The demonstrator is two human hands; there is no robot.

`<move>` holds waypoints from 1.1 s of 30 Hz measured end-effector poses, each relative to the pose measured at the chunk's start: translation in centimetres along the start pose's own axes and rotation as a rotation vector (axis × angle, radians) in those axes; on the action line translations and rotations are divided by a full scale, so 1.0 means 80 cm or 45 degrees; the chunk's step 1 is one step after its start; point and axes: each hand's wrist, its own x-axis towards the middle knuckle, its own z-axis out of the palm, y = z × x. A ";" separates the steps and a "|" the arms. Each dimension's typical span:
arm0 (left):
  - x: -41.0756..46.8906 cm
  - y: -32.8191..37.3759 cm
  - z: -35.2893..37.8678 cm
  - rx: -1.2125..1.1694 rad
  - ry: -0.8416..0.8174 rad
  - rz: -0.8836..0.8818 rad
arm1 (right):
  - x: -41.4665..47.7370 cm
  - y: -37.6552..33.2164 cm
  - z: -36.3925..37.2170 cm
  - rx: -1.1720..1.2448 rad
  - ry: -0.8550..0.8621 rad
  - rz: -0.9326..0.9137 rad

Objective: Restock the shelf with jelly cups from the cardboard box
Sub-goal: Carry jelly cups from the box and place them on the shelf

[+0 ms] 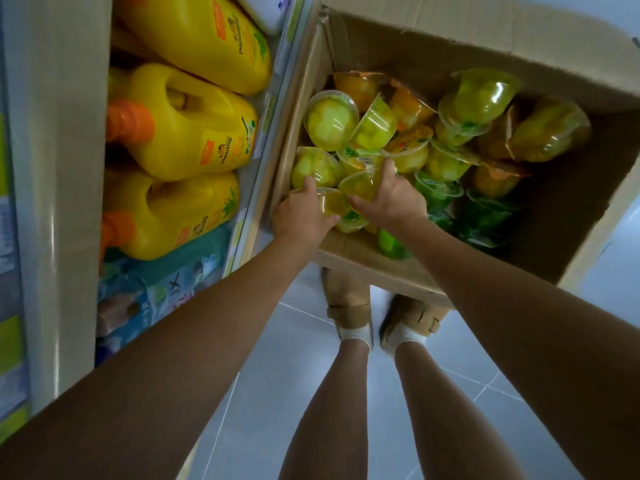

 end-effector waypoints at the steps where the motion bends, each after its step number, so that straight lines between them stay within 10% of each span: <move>1: -0.001 0.000 0.000 -0.003 0.004 -0.004 | 0.000 0.000 -0.001 0.040 -0.001 0.004; 33: -0.443 0.172 -0.373 -0.230 0.121 0.581 | -0.546 0.035 -0.389 0.625 0.569 0.194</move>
